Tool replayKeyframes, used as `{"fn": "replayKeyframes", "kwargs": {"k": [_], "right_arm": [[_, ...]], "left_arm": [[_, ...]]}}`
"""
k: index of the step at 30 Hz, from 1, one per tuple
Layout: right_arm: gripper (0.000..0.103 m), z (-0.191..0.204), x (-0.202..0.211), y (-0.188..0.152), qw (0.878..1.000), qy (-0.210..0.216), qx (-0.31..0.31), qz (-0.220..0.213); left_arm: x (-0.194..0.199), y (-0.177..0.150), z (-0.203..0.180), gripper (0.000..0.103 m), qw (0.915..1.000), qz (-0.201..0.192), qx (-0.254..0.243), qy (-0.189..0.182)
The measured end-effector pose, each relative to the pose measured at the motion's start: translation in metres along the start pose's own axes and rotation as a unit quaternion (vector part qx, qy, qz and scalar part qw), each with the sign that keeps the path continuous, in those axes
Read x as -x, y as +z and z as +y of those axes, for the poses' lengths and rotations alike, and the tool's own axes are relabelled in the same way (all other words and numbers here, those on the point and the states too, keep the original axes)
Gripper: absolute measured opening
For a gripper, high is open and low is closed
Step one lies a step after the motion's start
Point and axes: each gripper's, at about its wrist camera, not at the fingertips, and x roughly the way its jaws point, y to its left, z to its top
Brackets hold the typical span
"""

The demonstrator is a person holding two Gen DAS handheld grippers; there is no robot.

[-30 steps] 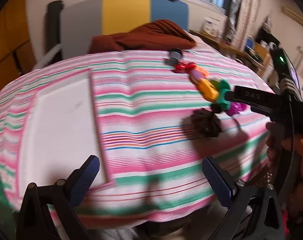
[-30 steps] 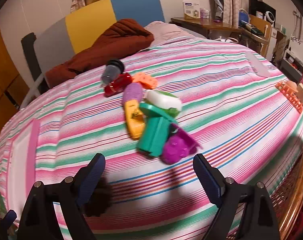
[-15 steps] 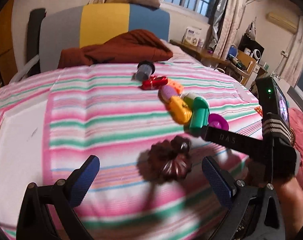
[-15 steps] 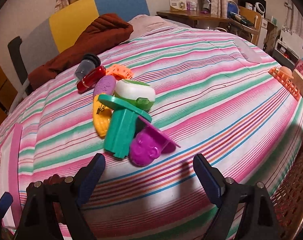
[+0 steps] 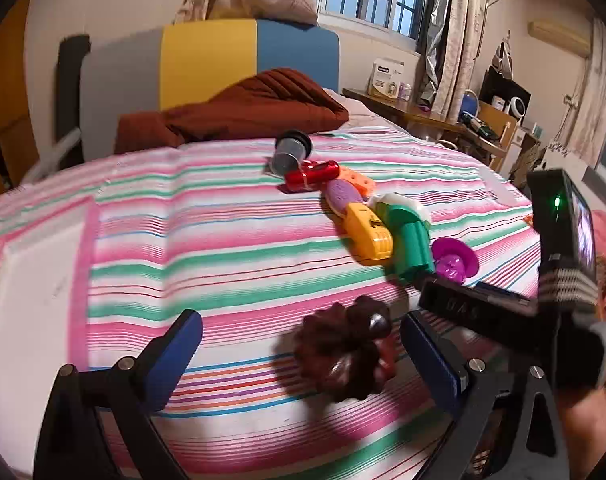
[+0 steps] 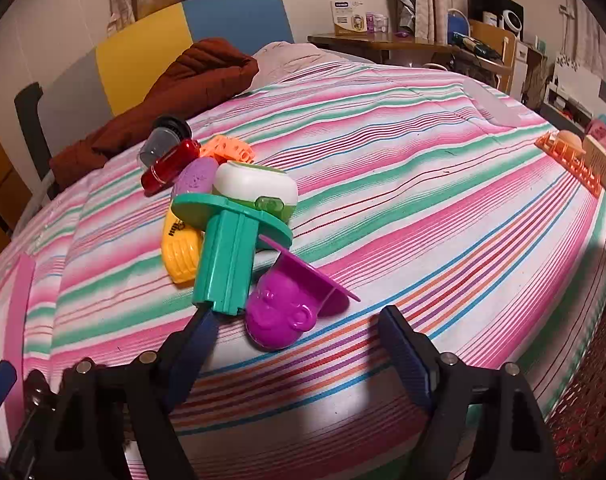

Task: Organize rigid objects
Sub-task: 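Grasp the brown knob with the left gripper while the right gripper grasps the magenta suction cup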

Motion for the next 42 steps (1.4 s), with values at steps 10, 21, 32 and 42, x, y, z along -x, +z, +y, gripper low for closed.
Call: {"fn": "replayKeyframes", "kwargs": {"k": [10, 21, 32, 42], "right_arm": [[0.078, 0.000, -0.001, 0.000, 1.000, -0.014, 0.016, -0.001], [0.057, 0.004, -0.001, -0.002, 0.999, -0.013, 0.034, -0.020], [0.056, 0.010, 0.000, -0.007, 0.998, 0.005, 0.055, -0.029], [0.056, 0.015, 0.009, -0.017, 0.997, 0.042, 0.058, -0.018]], "left_arm": [[-0.021, 0.003, -0.016, 0.037, 0.9988, 0.016, -0.031, -0.035], [-0.003, -0.009, -0.014, 0.023, 0.9974, -0.002, -0.057, -0.045], [0.026, -0.020, 0.013, 0.023, 0.9991, -0.015, -0.007, -0.039], [0.044, -0.021, 0.031, 0.023, 0.9980, -0.031, 0.022, -0.050]]}}
